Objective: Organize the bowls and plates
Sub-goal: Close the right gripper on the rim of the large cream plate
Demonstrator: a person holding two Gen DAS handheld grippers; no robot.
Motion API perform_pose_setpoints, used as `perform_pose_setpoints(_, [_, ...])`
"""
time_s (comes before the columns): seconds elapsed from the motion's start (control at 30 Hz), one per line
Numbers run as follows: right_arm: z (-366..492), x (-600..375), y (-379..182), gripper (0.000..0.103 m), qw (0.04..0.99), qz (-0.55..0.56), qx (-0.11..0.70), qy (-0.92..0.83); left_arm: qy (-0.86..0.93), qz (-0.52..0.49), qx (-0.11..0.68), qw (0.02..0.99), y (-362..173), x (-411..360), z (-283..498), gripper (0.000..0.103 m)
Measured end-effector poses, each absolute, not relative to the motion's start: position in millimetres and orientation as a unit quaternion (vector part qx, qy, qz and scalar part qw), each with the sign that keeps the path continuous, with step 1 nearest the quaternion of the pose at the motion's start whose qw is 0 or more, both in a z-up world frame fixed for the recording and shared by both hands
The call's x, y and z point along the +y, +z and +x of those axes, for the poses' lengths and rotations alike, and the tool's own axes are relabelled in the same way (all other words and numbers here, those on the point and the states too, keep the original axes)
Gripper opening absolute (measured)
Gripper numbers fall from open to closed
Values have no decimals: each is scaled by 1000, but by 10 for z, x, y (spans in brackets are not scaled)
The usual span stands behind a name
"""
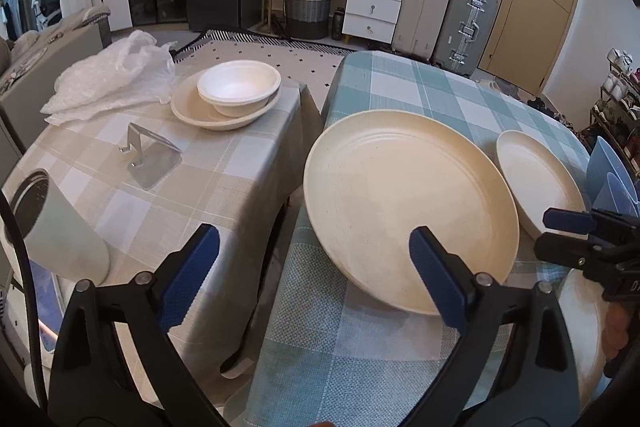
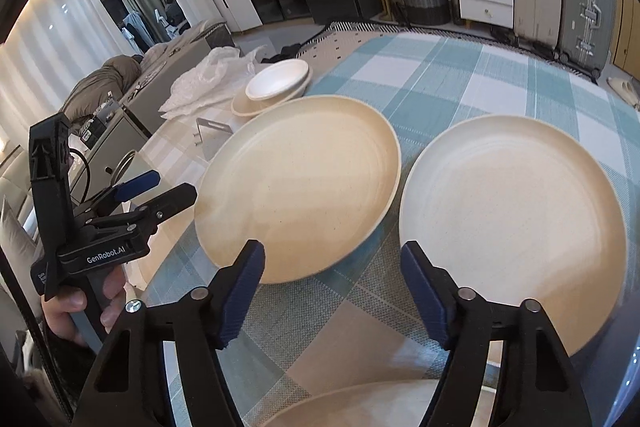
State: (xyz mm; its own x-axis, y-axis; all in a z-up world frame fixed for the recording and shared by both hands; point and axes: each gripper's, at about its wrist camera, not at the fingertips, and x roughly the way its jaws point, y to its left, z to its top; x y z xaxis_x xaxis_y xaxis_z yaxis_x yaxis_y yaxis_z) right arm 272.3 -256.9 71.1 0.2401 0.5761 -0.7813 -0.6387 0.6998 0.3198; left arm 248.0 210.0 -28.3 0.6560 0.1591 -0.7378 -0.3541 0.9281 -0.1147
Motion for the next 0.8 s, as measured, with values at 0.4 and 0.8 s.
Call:
perform_pose_setpoints(0.4, [2810,-2310,489,52,774,-57,511,369,119,-138,415,891,-445,2126,2596,57])
perform_pose_setpoints(0.8, [2838,-2254,410,38,782,-69,513,347,110,-138,432,885,-522,2099,2654,20])
